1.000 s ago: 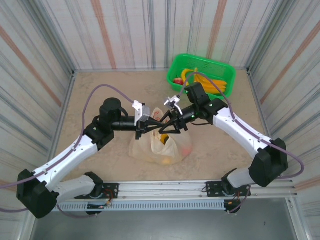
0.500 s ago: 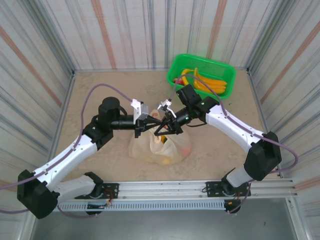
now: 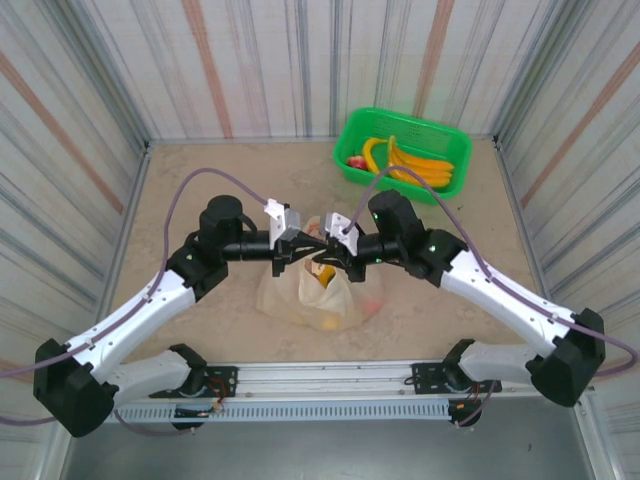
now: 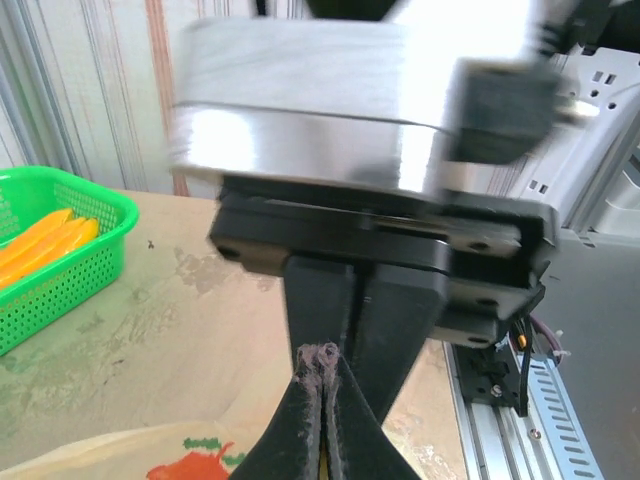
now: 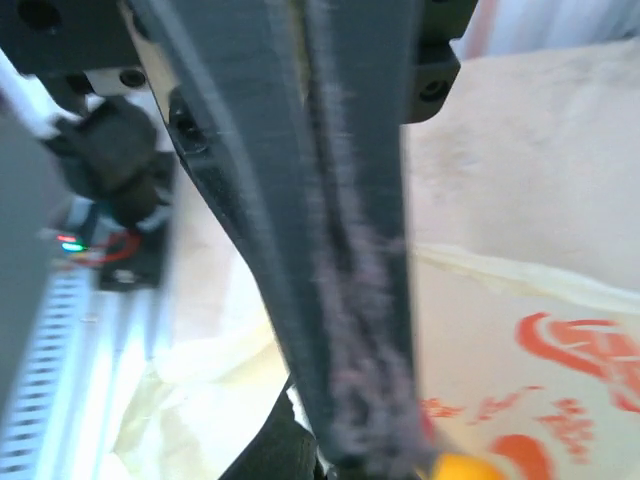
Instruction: Place the fake fruits into the plastic bag and tie a complex knot
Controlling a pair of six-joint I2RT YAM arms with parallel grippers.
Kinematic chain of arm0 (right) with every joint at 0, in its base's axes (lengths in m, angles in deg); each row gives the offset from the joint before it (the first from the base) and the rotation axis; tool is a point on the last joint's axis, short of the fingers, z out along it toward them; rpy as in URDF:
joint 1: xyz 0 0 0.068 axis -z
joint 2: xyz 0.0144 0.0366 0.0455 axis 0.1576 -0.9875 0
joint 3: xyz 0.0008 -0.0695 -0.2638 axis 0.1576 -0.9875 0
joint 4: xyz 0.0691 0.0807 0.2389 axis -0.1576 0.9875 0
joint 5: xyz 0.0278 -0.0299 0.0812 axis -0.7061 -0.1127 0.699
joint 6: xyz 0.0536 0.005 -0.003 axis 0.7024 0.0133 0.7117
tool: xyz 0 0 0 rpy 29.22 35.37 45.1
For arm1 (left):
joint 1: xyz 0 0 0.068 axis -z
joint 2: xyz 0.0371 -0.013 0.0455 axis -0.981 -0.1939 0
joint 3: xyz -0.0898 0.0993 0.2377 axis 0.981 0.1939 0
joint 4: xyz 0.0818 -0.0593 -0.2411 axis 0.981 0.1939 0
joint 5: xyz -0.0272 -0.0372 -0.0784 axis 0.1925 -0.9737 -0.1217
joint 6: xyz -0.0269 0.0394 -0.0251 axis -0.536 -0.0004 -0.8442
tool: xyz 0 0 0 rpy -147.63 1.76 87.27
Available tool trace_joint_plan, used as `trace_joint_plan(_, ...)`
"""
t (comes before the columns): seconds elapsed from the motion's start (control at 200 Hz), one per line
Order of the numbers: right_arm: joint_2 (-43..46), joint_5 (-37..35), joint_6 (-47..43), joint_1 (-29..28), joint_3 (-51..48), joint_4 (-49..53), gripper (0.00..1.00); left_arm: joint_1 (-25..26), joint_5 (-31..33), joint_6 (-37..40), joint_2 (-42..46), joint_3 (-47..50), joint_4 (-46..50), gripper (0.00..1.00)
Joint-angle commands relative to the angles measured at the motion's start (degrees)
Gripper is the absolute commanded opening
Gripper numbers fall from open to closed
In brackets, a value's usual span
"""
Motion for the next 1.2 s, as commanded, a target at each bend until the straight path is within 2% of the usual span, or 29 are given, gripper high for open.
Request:
trace_joint_plan(0.0,2.3,-26.6,-6.0,-2.5,-3.1,-10.2,0.00,-0.5,2.0,-2.2,0.4,-2.4,2.5,0.00)
trace_joint_plan(0.11,1.3,-38.7,-8.4,-5.7,-2.5,-14.6,0.00,-0.5,2.0,-3.9,-0.2,-3.2,3.4,0.00)
trace_joint_plan(0.215,0.3,-46.6,-17.2,-9.2,-4.0,-20.1,0.00,-0.5,2.9,-4.8,-0.3,-3.7,4.6,0.00)
trace_joint_plan(0.396,-1.8,-55.0,-30.3,-12.6,-8.1,-33.7,0.00,-0.5,6.0,-7.6,0.8,-3.6,4.8,0.00)
trace_joint_plan(0.546,-0.8,-52.6,-32.0,-12.7,-11.7,-41.7,0.00,-0.5,6.4,-12.9,0.3,-2.8,3.3,0.00)
trace_joint_plan(0.636,-1.1,-51.7,-31.6,-12.3,-11.6,-43.1,0.00,-0.4,5.5,-18.1,-0.3,-2.8,1.9,0.00)
trace_joint_plan(0.741,-2.7,-51.5,-32.4,-11.3,-12.8,-51.4,0.00,0.3,8.3,-25.1,-0.5,-2.1,-1.2,0.00)
trace_joint_plan(0.832,-4.1,-48.0,-36.4,-10.2,-15.9,-61.3,0.00,1.2,10.5,-31.0,-0.8,-0.7,-5.0,0.00)
trace_joint_plan(0.877,-4.8,-47.2,-36.9,-9.8,-16.1,-63.0,0.00,2.0,10.8,-32.8,-0.9,0.2,-7.0,0.01)
trace_joint_plan(0.937,-5.1,-45.9,-35.8,-9.5,-16.2,-63.2,0.00,3.4,11.5,-34.3,-1.1,1.1,-8.7,0.07)
trace_joint_plan(1.012,-5.4,-42.8,-36.3,-9.2,-17.6,-63.9,0.00,5.1,12.7,-34.4,-1.4,1.4,-8.9,0.22)
trace_joint_plan(1.137,-6.0,-41.9,-35.1,-9.1,-19.1,-65.1,0.00,6.1,14.5,-33.6,-0.5,1.5,-6.3,0.38)
trace_joint_plan(1.197,-6.0,-41.6,-34.5,-9.2,-19.6,-65.0,0.00,6.2,17.2,-33.4,0.8,1.9,-4.3,0.47)
